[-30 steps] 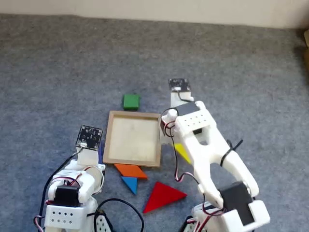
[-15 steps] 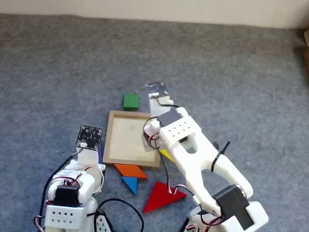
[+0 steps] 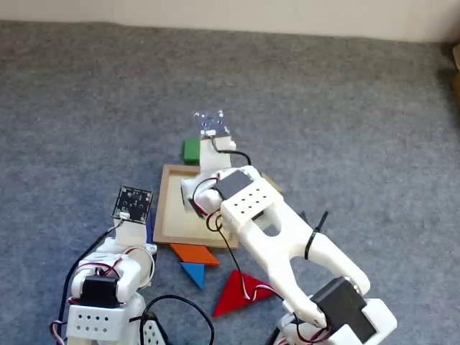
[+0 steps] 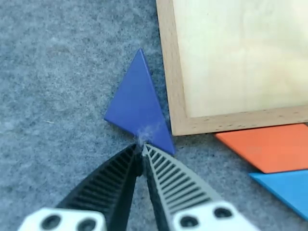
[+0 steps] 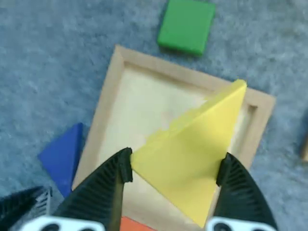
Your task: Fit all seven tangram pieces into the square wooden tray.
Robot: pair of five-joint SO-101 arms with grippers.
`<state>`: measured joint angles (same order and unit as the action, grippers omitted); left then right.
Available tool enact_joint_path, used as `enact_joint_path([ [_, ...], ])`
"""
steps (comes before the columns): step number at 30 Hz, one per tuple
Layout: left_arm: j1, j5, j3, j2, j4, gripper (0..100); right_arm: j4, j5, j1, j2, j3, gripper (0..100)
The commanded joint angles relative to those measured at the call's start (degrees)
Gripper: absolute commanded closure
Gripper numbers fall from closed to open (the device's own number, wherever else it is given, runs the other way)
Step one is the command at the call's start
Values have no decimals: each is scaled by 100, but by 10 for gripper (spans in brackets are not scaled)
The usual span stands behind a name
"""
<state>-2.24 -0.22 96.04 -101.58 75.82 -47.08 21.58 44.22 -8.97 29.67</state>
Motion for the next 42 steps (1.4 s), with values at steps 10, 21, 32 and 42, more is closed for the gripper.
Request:
enact_joint_path([
  [10, 40, -26, 119, -233, 18, 995, 189, 299, -119, 734, -154, 840],
  [21, 40, -26, 119, -233, 18, 995, -338, 193, -312, 778, -154, 834],
  [32, 40, -26, 119, -233, 18, 995, -1200, 176, -312, 734, -251, 642],
  [42, 40, -26, 119, -233, 18, 995, -1859, -712, -488, 734, -980, 642],
])
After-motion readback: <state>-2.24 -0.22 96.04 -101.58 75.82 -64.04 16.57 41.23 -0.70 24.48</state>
